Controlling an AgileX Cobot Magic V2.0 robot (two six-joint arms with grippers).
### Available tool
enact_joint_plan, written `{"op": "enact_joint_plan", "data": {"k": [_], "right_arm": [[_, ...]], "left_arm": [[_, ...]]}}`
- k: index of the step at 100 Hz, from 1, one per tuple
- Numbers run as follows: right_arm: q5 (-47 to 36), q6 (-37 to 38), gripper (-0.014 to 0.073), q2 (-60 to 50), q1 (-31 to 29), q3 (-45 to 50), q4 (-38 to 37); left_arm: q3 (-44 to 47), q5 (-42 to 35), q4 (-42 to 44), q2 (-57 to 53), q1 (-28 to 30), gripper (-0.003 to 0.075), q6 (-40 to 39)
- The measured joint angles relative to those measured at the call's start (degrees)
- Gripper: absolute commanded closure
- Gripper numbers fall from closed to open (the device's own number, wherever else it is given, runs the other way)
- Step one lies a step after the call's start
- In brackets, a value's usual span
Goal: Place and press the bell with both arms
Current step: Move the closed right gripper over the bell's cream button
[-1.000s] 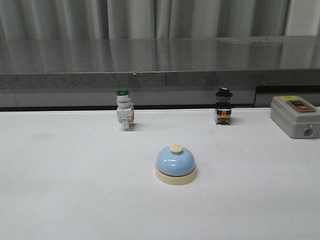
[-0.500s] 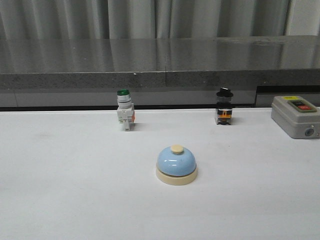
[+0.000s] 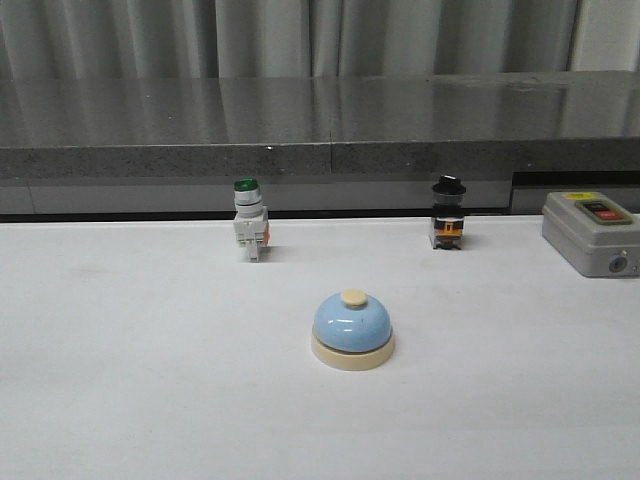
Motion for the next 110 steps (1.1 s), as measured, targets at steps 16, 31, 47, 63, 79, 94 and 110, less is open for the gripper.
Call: {"op": "enact_joint_plan", "data": {"k": [16,31,47,63,79,94,110], "right_arm": [[4.4,-2.1,0.0654,11.6,0.1,-7.8,0.0],[6.9,-6.5,0.0654,22.3,3.3,-14.5,1.1],[7.9,-7.5,0.0654,32.2,8.6,-21.6,2.1],[11.4,-7.5,0.0654,42.6,14.5,-28.9,2.3],[14.5,-7.7,0.0654,52.8,20.3,-36.4,2.3],[15.4,-7.9,0.0654,61.7,24.8,-42.7,2.4],[17.2,-8.5,0.0654,70.3,28.3,-49.1,2.4]], "left_arm": [[0.0,0.0,0.0,0.0,0.0,0.0741,0.0],[0.0,0.0,0.0,0.0,0.0,0.0741,0.0],[0.0,0.0,0.0,0.0,0.0,0.0741,0.0],[0.0,0.0,0.0,0.0,0.0,0.0741,0.0],[0.0,0.0,0.0,0.0,0.0,0.0741,0.0],[0.0,0.0,0.0,0.0,0.0,0.0741,0.0],[0.0,0.0,0.0,0.0,0.0,0.0741,0.0]]}}
